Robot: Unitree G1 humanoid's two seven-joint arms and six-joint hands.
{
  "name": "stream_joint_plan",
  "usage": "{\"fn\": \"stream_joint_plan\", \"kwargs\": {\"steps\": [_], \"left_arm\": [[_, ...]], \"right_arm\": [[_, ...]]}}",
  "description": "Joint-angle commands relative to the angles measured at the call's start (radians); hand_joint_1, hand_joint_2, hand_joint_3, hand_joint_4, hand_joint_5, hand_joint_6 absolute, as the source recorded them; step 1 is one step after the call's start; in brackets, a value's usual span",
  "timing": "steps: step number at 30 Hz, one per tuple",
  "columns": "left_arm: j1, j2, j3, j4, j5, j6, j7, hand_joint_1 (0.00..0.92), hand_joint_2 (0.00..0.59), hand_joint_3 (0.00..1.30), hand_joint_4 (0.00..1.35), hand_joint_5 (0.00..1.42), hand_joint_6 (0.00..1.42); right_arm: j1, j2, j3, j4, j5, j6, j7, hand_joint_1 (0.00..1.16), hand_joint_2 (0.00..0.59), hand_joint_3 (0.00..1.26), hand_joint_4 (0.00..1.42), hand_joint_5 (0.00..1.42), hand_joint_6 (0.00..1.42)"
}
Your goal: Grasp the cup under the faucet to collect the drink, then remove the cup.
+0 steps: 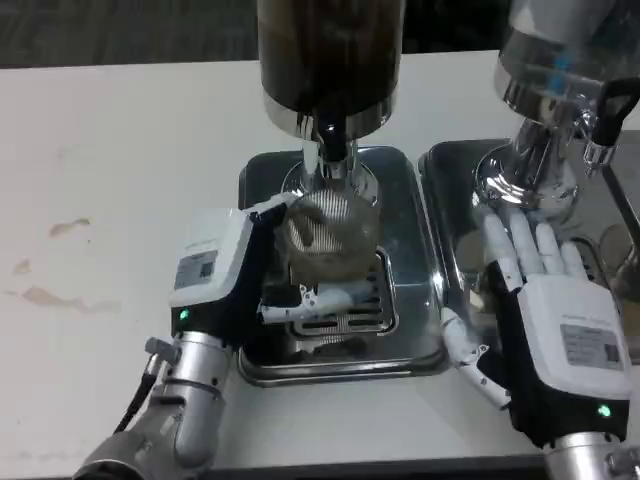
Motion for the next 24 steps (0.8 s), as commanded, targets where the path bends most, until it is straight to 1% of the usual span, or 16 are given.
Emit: {"fn": "stream_joint_plan", "kwargs": {"steps": [1,3,4,7,9,11,12,14,15,18,22,24], "left_arm": [[0.013,0.014,-0.015,0.018,0.004,-0.005,-0.031,0.363,0.036,0.32,0.43,0.67,0.75],[0.012,0.017,-0.022,0.017,0.009,-0.006,-0.026,0.329,0.036,0.19,0.27,0.53,0.55],[0.013,0.019,-0.024,0.015,0.010,-0.007,-0.024,0.311,0.035,0.15,0.23,0.49,0.48],[0.012,0.026,-0.029,0.012,0.011,-0.006,-0.020,0.253,0.019,0.09,0.15,0.40,0.34],[0.013,0.029,-0.030,0.010,0.009,-0.007,-0.018,0.215,0.009,0.08,0.13,0.37,0.28],[0.016,0.034,-0.028,0.005,0.006,-0.015,-0.011,0.184,0.007,0.07,0.10,0.34,0.25],[0.019,0.037,-0.025,0.000,0.003,-0.022,-0.005,0.135,0.001,0.06,0.10,0.33,0.24],[0.033,0.047,-0.012,-0.015,-0.011,-0.048,0.009,0.087,0.000,0.06,0.09,0.32,0.22],[0.042,0.054,-0.003,-0.025,-0.019,-0.063,0.017,0.017,0.000,0.06,0.09,0.31,0.22],[0.075,0.080,0.040,-0.060,-0.049,-0.114,0.036,0.000,0.000,0.06,0.07,0.30,0.22],[0.101,0.104,0.091,-0.102,-0.083,-0.148,0.040,0.000,0.000,0.05,0.05,0.28,0.22],[0.118,0.134,0.111,-0.152,-0.088,-0.165,0.036,0.000,0.000,0.02,0.02,0.25,0.20]], "right_arm": [[-0.004,0.000,-0.010,0.004,0.007,-0.007,-0.009,0.10,0.500,0.04,0.00,0.00,0.02],[-0.004,-0.001,-0.010,0.004,0.008,-0.008,-0.010,0.10,0.500,0.04,0.00,0.00,0.02],[-0.005,-0.001,-0.010,0.005,0.009,-0.009,-0.009,0.10,0.500,0.04,0.00,0.00,0.02],[-0.010,-0.003,-0.011,0.011,0.013,-0.014,-0.008,0.10,0.500,0.04,0.00,0.00,0.02],[-0.017,-0.004,-0.011,0.018,0.017,-0.018,-0.010,0.10,0.500,0.04,0.00,0.00,0.02],[-0.023,-0.006,-0.010,0.023,0.020,-0.020,-0.011,0.10,0.500,0.04,0.00,0.00,0.02],[-0.025,-0.007,-0.010,0.025,0.021,-0.021,-0.012,0.10,0.500,0.04,0.00,0.00,0.02],[-0.027,-0.008,-0.010,0.027,0.022,-0.022,-0.013,0.10,0.500,0.04,0.00,0.00,0.02],[-0.027,-0.009,-0.011,0.027,0.022,-0.023,-0.013,0.10,0.500,0.04,0.00,0.00,0.02],[-0.028,-0.011,-0.014,0.029,0.023,-0.025,-0.012,0.10,0.500,0.04,0.00,0.00,0.02],[-0.030,-0.013,-0.021,0.029,0.026,-0.027,-0.011,0.10,0.498,0.04,0.00,0.00,0.02],[-0.034,-0.013,-0.022,0.032,0.025,-0.030,-0.010,0.10,0.493,0.04,0.00,0.00,0.02]]}}
